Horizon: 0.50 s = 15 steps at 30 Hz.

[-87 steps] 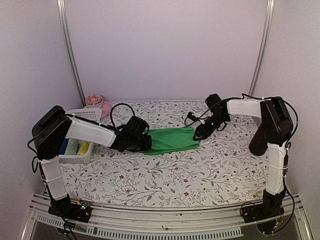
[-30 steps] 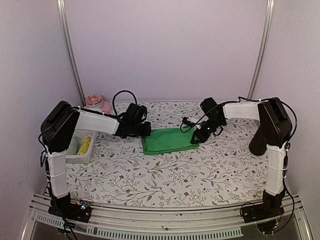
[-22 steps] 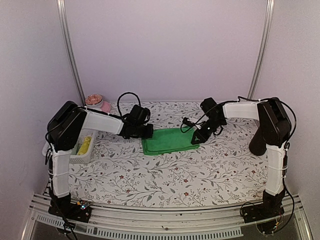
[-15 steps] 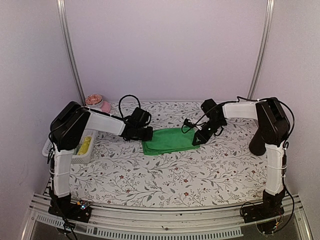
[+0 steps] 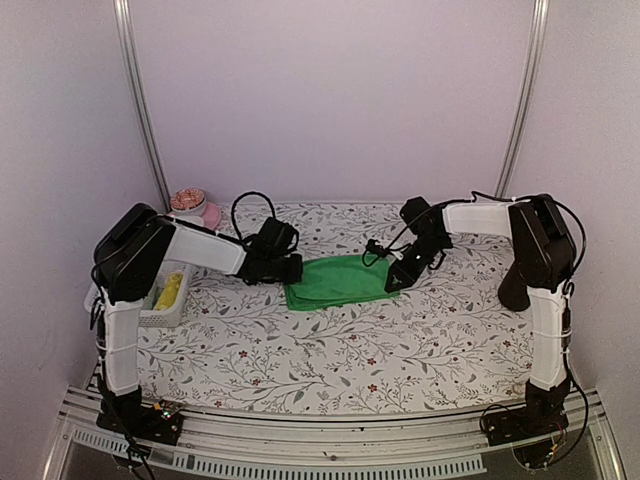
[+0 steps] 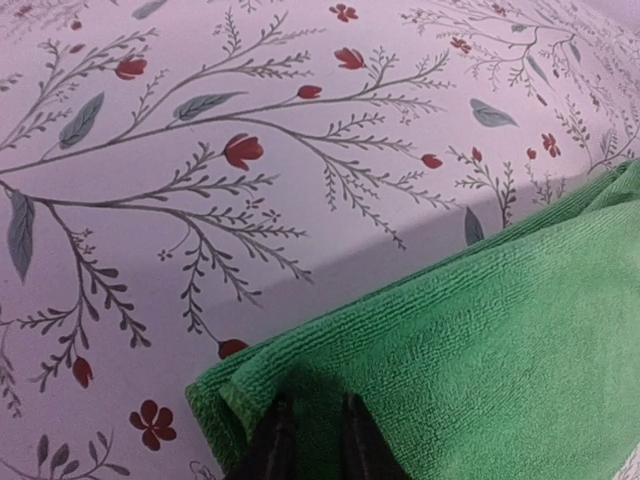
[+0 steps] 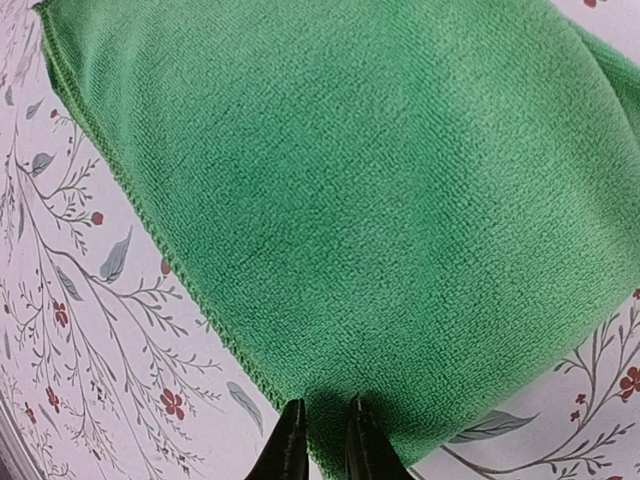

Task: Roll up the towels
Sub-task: Smooth out the towel at the center of the board.

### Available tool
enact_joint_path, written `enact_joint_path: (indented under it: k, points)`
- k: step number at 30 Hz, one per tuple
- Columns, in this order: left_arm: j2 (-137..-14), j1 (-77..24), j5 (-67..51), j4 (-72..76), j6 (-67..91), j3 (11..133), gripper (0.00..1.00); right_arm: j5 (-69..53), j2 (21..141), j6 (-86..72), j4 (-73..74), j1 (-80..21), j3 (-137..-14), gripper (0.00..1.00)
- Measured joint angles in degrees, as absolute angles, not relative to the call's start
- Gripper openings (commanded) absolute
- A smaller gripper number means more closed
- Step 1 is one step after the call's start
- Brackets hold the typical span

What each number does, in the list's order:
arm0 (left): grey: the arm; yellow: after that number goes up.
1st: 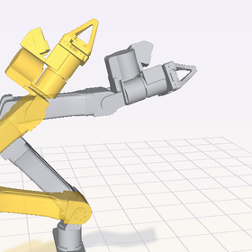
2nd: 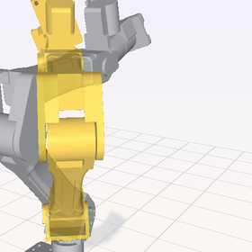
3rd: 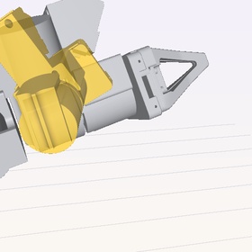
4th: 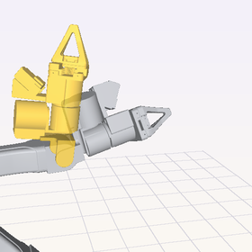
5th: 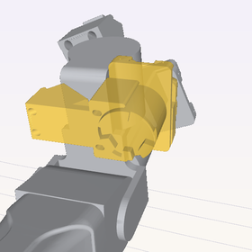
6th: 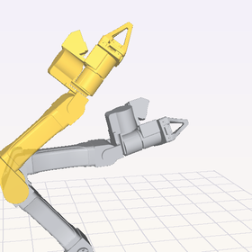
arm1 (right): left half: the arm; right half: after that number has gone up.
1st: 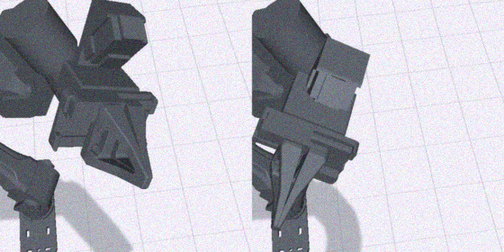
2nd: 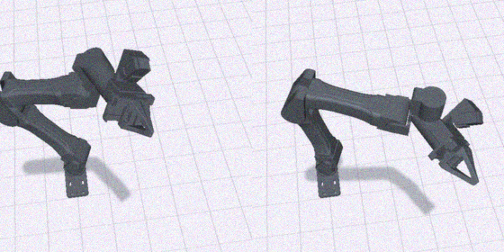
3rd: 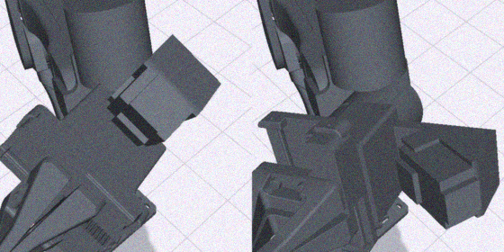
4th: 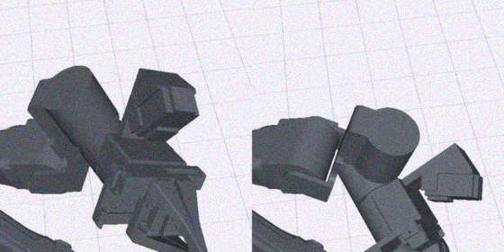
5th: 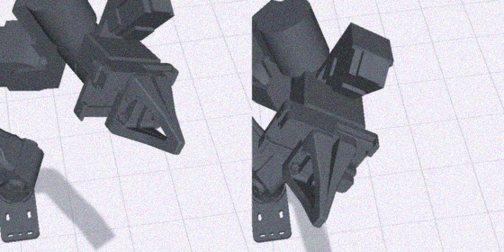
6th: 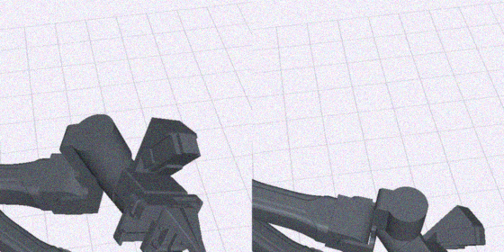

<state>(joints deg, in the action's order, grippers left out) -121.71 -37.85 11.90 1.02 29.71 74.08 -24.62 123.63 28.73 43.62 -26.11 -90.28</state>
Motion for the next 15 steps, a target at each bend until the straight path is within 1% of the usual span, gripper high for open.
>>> enact_joint_path:
  k: [1,2,4,6,9,11,12,15]
  points:
    - [-121.4,-38.0,11.9,0.7,29.6,74.1,0.31,-24.7,123.6,29.1,44.2,-26.1,-90.7,0.26]
    - [-121.0,-38.2,12.0,0.2,29.4,74.1,0.37,-24.7,123.5,29.2,44.7,-26.1,-91.2,0.29]
    - [-120.1,-38.4,12.3,-1.0,28.9,74.1,0.47,-24.8,123.2,29.3,45.6,-26.1,-92.4,0.30]
    - [-119.0,-38.7,12.6,-2.2,28.4,74.5,0.51,-24.8,122.6,29.3,46.2,-25.8,-94.6,0.30]
    - [-117.5,-39.2,13.2,-3.5,27.5,75.7,0.51,-24.9,122.4,28.2,46.2,-25.1,-100.7,0.30]
    - [-116.0,-39.8,13.9,-3.8,27.0,76.2,0.49,-25.0,122.4,27.2,45.8,-24.2,-104.7,0.33]
    - [-115.3,-40.2,14.2,-3.8,26.7,76.2,0.46,-24.9,122.5,26.5,45.6,-23.6,-107.0,0.36]
    - [-114.0,-42.0,15.1,-3.7,26.2,76.1,0.38,-24.1,123.5,25.2,43.8,-22.0,-112.2,0.38]
